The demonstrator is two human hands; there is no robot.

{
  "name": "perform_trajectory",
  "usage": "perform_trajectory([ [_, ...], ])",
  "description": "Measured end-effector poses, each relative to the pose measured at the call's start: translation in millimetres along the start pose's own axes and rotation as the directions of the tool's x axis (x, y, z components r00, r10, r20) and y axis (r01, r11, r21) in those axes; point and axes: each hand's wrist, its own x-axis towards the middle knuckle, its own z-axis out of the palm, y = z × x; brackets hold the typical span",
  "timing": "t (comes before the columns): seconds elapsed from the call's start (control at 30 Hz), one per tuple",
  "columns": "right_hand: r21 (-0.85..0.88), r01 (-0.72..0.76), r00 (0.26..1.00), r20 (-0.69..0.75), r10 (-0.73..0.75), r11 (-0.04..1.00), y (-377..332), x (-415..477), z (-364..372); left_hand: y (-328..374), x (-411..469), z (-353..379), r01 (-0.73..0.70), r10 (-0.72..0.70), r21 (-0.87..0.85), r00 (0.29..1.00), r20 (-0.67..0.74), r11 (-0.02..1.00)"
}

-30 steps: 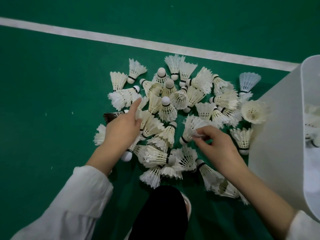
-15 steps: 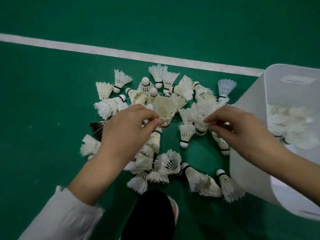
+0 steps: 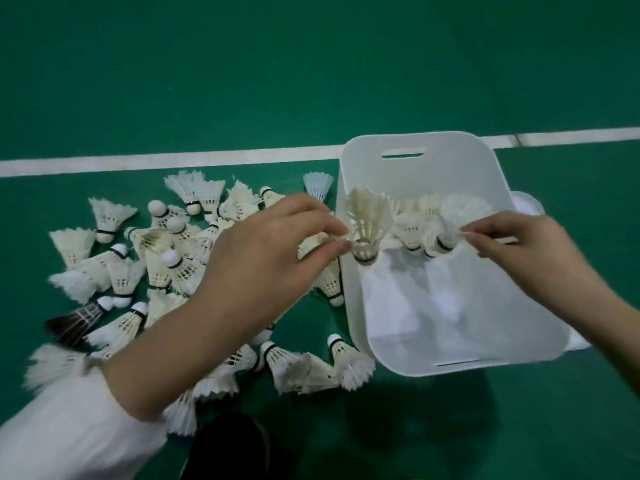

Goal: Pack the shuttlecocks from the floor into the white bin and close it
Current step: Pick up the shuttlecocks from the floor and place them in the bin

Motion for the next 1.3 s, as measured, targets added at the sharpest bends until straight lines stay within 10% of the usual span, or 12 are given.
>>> perform_trajectory([
  [0.4, -0.137, 0.095, 0.922, 0.385, -0.035, 0.986, 37, 57, 90, 9, -1, 48, 0.019, -0.032, 0.071, 0.983, 0.179, 0.997],
  [1.3, -0.186, 0.188, 0.87, 0.487, -0.075, 0.964, 46, 53, 93, 8, -2, 63, 0.029, -0.056, 0.131, 0.976, 0.211, 0.991],
])
